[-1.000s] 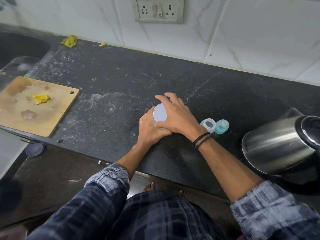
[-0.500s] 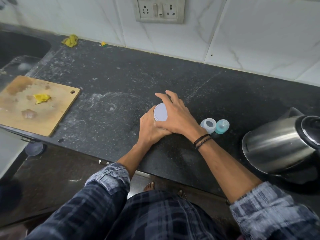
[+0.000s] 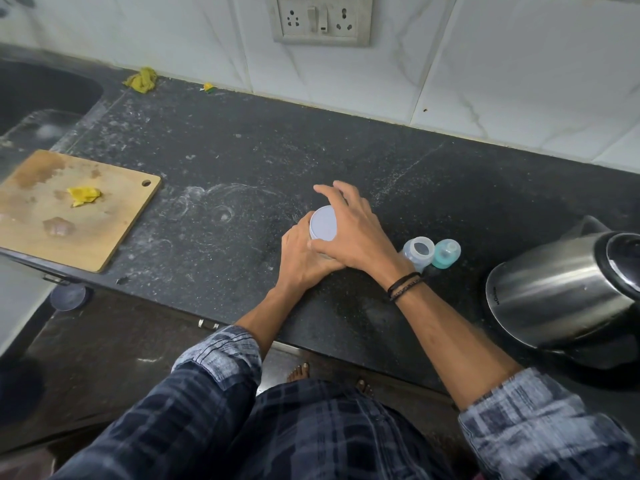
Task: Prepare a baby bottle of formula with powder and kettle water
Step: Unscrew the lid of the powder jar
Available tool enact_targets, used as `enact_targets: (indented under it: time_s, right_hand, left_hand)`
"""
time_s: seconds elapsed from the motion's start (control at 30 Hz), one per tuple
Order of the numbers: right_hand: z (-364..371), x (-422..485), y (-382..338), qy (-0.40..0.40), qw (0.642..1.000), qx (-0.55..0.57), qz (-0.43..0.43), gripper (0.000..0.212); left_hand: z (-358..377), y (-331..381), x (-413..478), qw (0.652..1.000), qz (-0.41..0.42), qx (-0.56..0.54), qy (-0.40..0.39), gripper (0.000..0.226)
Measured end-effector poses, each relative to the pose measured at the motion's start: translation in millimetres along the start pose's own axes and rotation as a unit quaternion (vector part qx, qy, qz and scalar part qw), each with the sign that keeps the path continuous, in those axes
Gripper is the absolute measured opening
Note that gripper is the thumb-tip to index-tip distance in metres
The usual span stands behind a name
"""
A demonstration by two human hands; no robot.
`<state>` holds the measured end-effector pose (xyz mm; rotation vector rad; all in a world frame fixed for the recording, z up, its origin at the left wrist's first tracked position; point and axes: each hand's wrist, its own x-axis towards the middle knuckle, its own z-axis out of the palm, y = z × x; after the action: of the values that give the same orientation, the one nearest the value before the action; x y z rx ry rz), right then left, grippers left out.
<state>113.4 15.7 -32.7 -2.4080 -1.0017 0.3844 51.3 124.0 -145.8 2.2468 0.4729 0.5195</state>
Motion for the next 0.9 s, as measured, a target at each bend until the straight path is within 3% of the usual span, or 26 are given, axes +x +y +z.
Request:
enact_targets:
  time_s: [0.33, 0.47, 0.9]
  right_hand:
    - [2.1, -0.3, 1.9, -0.014, 0.999, 0.030, -0.006, 0.079]
    - [3.9, -1.1, 3.4, 0.004, 0.999, 0.031, -0.014, 0.091]
    - [5.1, -2.1, 3.0, 0.004, 0.998, 0.050, -0.023, 0.078]
  left_hand:
    - [-2.2, 4.6, -0.5, 1.000, -0.011, 0.001, 0.001, 0.086]
    - [-2.5, 5.6, -1.5, 1.000, -0.012, -0.008, -0.005, 0.087]
    - [-3.5, 8.2, -1.9, 1.000, -0.012, 0.017, 0.002, 0.086]
